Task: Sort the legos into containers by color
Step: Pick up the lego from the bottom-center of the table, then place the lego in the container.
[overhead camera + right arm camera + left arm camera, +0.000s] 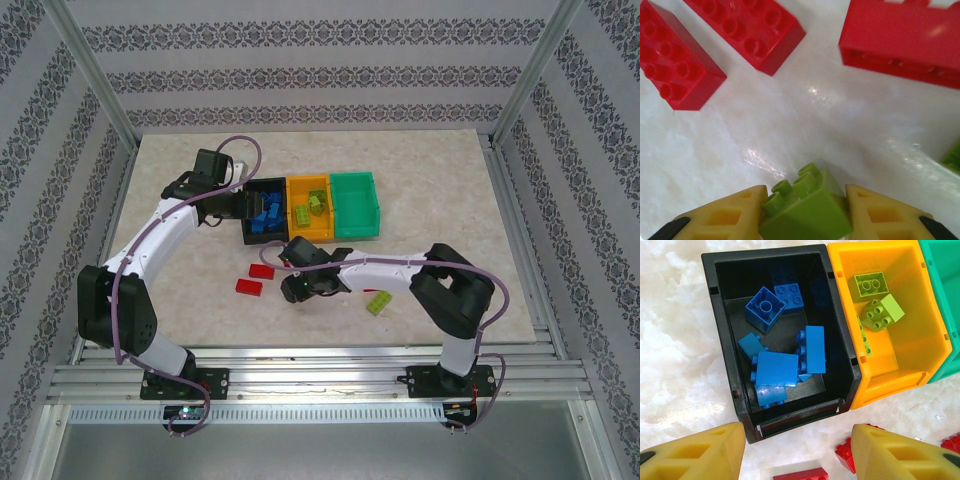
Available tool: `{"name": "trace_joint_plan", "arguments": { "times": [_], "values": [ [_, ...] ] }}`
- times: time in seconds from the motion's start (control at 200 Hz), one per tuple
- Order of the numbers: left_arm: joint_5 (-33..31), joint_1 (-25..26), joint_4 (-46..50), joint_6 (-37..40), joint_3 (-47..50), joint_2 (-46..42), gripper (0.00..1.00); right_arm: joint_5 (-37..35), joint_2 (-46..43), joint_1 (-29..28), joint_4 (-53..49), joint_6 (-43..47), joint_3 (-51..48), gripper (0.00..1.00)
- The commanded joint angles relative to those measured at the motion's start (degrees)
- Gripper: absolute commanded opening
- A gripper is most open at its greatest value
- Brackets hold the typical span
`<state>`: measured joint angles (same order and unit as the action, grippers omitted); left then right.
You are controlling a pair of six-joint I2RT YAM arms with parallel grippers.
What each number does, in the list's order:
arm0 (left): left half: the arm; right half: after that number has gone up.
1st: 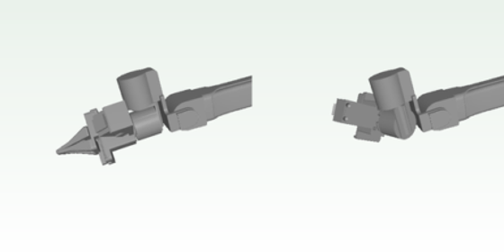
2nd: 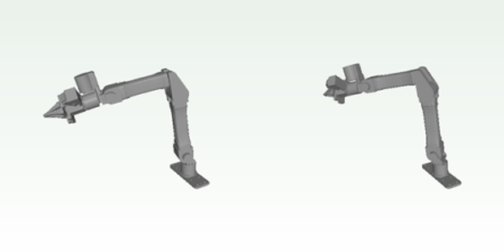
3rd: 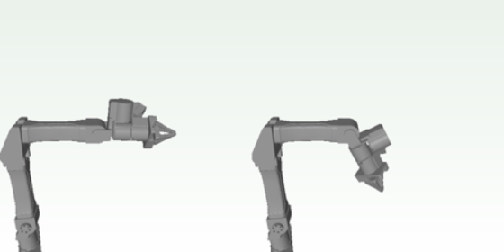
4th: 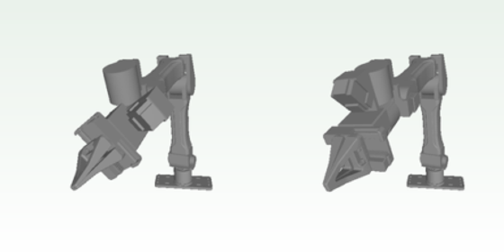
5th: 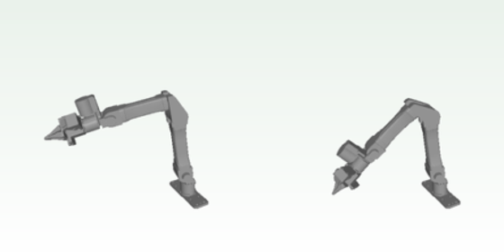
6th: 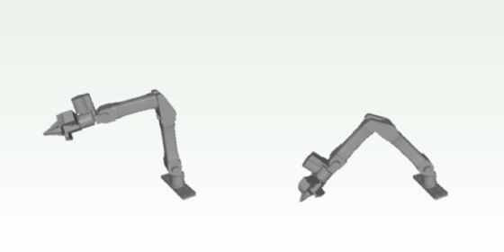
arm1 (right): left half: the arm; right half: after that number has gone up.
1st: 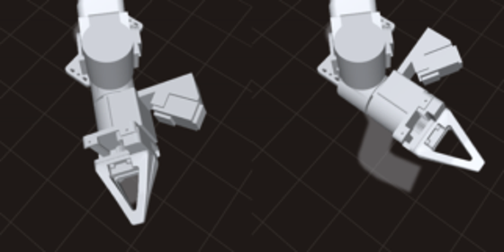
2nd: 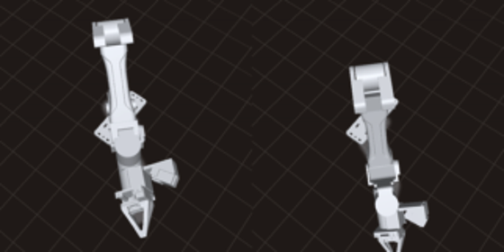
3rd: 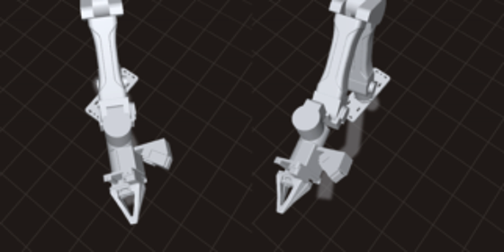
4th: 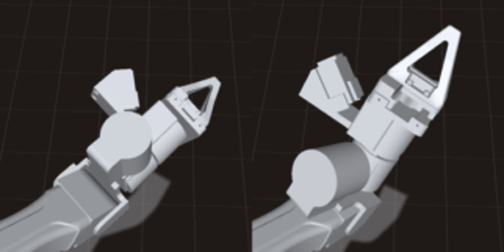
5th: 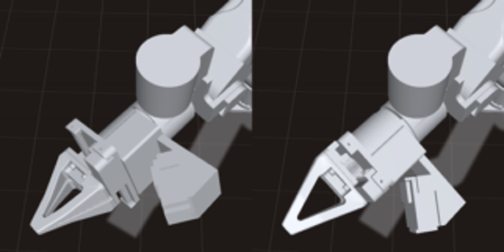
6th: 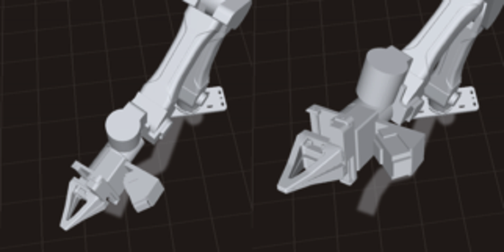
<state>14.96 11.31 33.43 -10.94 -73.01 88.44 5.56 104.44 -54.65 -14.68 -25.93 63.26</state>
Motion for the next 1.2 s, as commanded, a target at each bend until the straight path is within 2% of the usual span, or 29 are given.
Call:
{"name": "trace_joint_plan", "arguments": {
  "times": [0.0,0.13,0.27,0.395,0.47,0.69,0.929,1.194],
  "values": [
    [0.30,0.36,0.17,-0.66,-0.90,-0.28,0.58,-1.22,-4.76,3.89,-0.87,1.65,2.33,0.36],
    [0.66,0.32,0.40,-0.71,-0.99,-0.03,0.58,-1.59,-4.90,10.18,0.57,2.23,5.71,0.37],
    [-0.02,0.35,0.45,-0.43,-1.07,0.01,0.58,-1.61,0.06,16.09,-0.32,3.97,14.21,0.38],
    [-1.31,0.37,0.93,0.10,-1.00,-0.29,0.58,-3.08,5.64,18.88,-3.43,5.69,23.33,0.57],
    [-1.70,0.38,0.76,0.23,-1.00,-0.54,0.58,-1.80,7.26,19.26,-5.54,6.16,26.37,0.60],
    [-1.29,0.31,0.79,0.15,-1.16,-0.71,0.58,1.28,1.48,17.50,-1.75,5.29,16.67,0.60],
    [-0.44,0.32,0.50,-0.12,-1.16,-1.11,0.58,-1.51,-6.22,11.74,-1.63,5.25,3.04,0.60],
    [0.17,0.38,0.36,-0.31,-1.09,-1.00,0.59,-3.56,-4.49,9.12,-1.00,4.22,-2.06,0.58]
  ]
}}
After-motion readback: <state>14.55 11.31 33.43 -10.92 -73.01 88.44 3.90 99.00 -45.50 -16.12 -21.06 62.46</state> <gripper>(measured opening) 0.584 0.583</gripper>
